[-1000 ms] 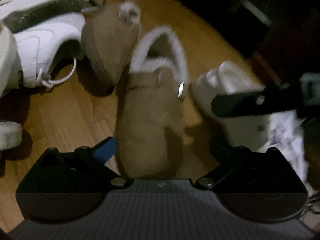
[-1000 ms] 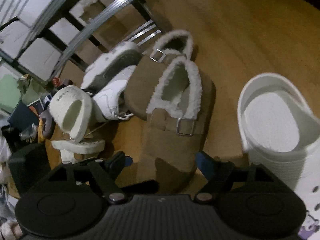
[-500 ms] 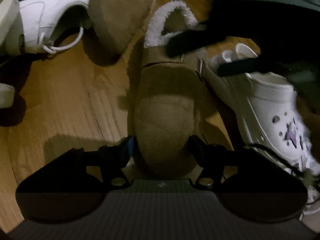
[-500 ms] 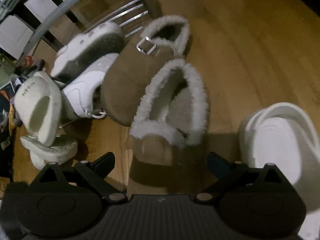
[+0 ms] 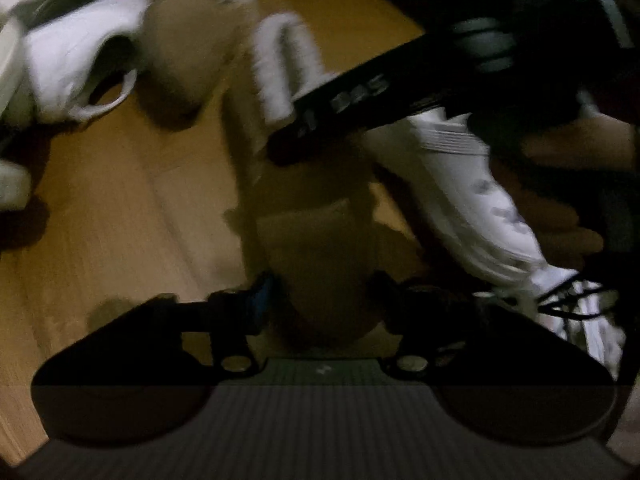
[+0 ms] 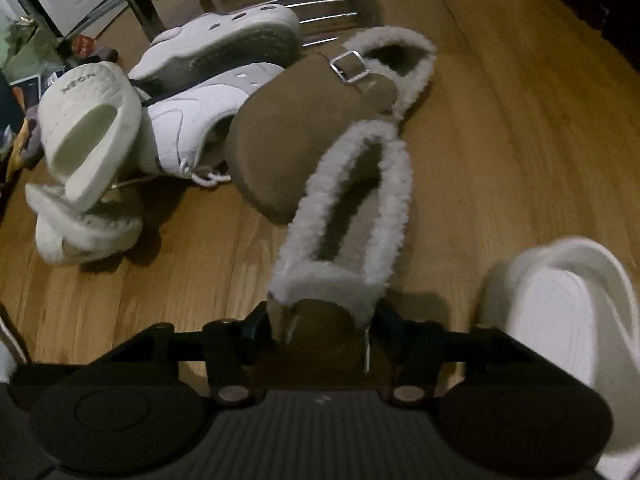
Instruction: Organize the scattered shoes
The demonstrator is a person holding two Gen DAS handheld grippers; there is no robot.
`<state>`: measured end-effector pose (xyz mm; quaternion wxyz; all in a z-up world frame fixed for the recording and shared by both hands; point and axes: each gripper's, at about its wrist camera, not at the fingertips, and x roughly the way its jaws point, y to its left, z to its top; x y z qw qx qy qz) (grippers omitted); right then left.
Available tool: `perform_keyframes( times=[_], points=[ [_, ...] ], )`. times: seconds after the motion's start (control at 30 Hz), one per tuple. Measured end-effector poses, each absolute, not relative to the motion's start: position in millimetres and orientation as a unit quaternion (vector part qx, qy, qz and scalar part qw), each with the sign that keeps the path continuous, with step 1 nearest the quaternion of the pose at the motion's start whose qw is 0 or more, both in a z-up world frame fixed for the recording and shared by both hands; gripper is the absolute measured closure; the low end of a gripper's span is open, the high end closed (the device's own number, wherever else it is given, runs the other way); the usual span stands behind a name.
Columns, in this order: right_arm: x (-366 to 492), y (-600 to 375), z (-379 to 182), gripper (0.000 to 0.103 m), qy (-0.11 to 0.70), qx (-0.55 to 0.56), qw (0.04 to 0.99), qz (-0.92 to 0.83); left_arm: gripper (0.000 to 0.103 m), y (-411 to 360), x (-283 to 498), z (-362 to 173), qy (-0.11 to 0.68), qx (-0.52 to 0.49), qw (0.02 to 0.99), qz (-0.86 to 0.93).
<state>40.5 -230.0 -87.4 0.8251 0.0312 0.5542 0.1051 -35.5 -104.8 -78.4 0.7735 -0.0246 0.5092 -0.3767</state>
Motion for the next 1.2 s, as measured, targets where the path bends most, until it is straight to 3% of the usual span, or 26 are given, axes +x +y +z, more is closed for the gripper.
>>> perform_keyframes(
  times=[0.1,0.17,0.23,0.33,0.5,0.87,0.9,0.93,0.97,1.0,1.03,1.07,1.2],
  points=[
    [26,-240,-79,0.047,0.552,0.017,0.83,0.081,0.053,-103,-35,-65,0.519,-0.056,0.759,-0.388],
    [22,-247,-77,0.035,0.551,0.012,0.83,0.085,0.043,-94,-34,-57,0.515,-0.055,0.767,-0.378],
    [13,-265,-61,0.035,0.528,0.063,0.842,0.093,0.032,-77,-26,-52,0.512,-0.051,0.782,-0.352],
    [3,-296,-38,0.013,0.488,0.184,0.843,0.13,0.025,-45,-5,-49,0.515,-0.078,0.798,-0.303],
    [-6,-318,-24,0.013,0.461,0.255,0.84,0.13,0.015,-31,54,-45,0.502,-0.107,0.824,-0.241],
    [-20,-340,-33,0.013,0.486,0.316,0.805,0.128,0.012,-101,146,-84,0.507,0.008,0.834,-0.217],
    [-20,-339,-35,0.013,0.488,0.314,0.805,0.125,0.013,-107,152,-89,0.512,0.013,0.831,-0.217],
    [-19,-339,-37,0.013,0.491,0.313,0.804,0.121,0.02,-108,151,-89,0.503,0.011,0.837,-0.215],
    [-18,-339,-38,0.013,0.494,0.313,0.803,0.117,0.045,-109,150,-89,0.495,0.008,0.842,-0.213],
    [-17,-339,-39,0.014,0.495,0.312,0.804,0.109,0.06,-107,150,-89,0.49,0.006,0.847,-0.207],
    [-17,-338,-40,0.015,0.495,0.312,0.804,0.101,0.068,-106,151,-88,0.491,0.006,0.848,-0.2],
    [-16,-338,-41,0.016,0.496,0.31,0.806,0.093,0.073,-103,150,-86,0.493,0.007,0.848,-0.195],
    [-13,-335,-44,0.017,0.497,0.298,0.811,0.082,0.076,-88,139,-75,0.491,0.003,0.85,-0.188]
  ],
)
